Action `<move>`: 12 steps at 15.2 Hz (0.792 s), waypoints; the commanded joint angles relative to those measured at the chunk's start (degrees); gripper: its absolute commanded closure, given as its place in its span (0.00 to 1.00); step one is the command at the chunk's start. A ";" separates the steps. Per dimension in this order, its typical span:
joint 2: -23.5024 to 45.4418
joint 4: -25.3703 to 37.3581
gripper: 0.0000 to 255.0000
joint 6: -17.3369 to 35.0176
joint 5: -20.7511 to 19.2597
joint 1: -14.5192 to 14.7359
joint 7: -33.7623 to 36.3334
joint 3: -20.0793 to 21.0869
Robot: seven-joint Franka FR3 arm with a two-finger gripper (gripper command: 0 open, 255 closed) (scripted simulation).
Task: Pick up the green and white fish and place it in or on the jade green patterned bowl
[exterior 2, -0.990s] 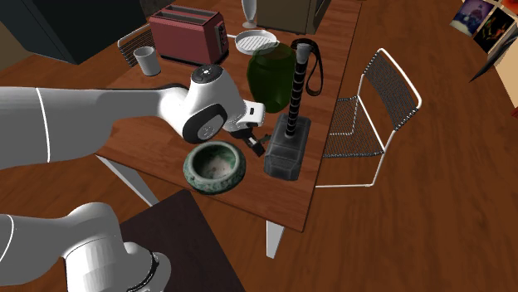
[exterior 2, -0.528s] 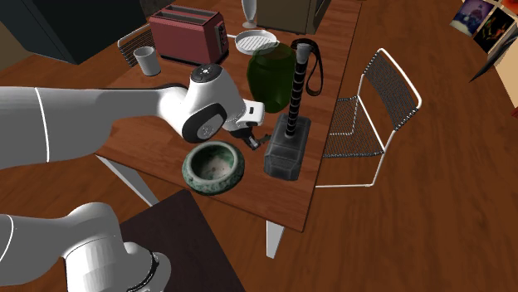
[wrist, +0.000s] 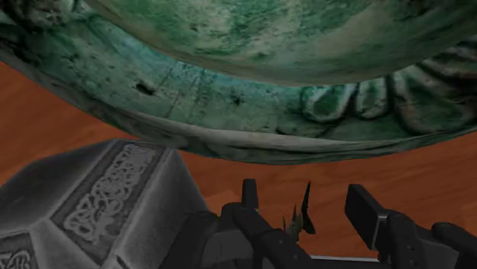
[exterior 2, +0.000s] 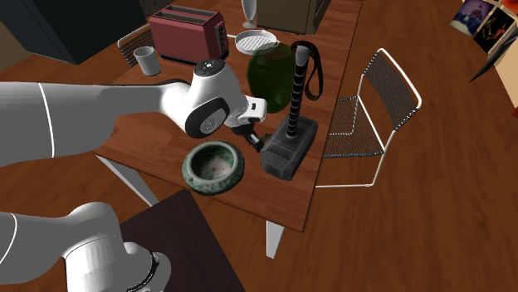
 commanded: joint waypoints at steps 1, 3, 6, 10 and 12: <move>4.97 8.96 0.00 -9.85 -3.50 -1.05 0.94 1.61; 13.08 21.77 0.00 -22.10 -8.14 -1.55 2.10 3.76; 15.41 23.59 0.00 -23.34 -9.43 -1.38 2.47 3.90; 16.25 21.45 0.00 -20.39 -9.93 -1.62 2.80 3.78; 16.64 20.66 0.00 -19.24 -10.16 -1.73 2.95 3.74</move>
